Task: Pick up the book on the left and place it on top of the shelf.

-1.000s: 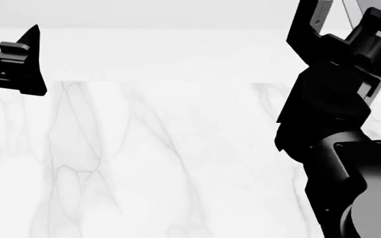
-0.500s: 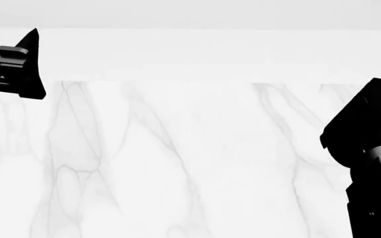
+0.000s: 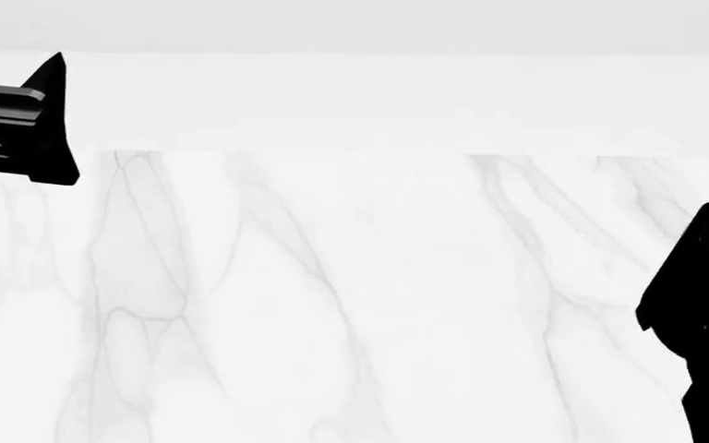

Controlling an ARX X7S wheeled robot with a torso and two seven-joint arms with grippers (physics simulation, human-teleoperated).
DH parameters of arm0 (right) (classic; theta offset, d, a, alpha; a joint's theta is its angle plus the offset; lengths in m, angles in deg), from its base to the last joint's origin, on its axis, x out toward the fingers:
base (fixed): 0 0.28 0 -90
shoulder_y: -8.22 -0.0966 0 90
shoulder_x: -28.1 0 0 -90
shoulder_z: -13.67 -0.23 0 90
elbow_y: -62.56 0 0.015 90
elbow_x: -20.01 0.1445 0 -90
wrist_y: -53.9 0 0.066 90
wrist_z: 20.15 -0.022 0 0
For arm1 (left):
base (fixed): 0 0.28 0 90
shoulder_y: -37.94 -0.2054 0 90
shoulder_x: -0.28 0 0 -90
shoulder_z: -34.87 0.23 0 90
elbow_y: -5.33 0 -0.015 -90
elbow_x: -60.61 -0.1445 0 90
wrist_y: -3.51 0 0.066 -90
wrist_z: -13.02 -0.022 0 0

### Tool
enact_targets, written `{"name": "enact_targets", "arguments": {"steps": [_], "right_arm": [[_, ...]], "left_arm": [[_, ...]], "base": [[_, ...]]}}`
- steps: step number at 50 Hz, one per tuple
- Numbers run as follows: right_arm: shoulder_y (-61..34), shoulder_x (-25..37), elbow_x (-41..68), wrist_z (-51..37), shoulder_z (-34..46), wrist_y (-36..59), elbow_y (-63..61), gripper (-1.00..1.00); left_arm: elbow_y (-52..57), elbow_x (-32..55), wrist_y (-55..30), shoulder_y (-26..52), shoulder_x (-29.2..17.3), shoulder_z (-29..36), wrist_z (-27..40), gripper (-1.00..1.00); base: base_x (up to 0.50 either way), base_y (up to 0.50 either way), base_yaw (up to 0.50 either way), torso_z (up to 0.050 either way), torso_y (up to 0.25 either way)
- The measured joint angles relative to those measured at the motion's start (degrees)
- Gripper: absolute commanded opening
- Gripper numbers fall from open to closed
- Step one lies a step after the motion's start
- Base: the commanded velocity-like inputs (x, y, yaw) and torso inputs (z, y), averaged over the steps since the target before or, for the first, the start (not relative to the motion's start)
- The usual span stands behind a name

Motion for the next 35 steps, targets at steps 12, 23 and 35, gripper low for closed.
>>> {"name": "enact_targets", "arguments": {"steps": [12, 23, 35], "right_arm": [[1.28, -0.23, -0.04, 1.22, 0.05, 1.45, -0.10, -1.00], [2.46, -0.57, -0.04, 1.50, -2.64, 1.49, -0.18, -1.00], [3.49, -0.89, -0.26, 1.67, -4.14, 1.53, -0.22, -1.00]], "left_arm": [[-0.11, 0.17, 0.44, -0.37, -0.21, 0.00, 0.11, 1.00], [-0.06, 0.43, 0.61, -0.61, -0.39, -0.09, 0.33, 1.00], [0.11, 0.80, 0.63, -0.82, -0.59, -0.27, 0.65, 1.00]], "base": [[0.00, 0.00, 0.00, 0.000, 0.001], [0.00, 0.00, 0.00, 0.000, 0.001], [0.00, 0.00, 0.00, 0.001, 0.001]]}}
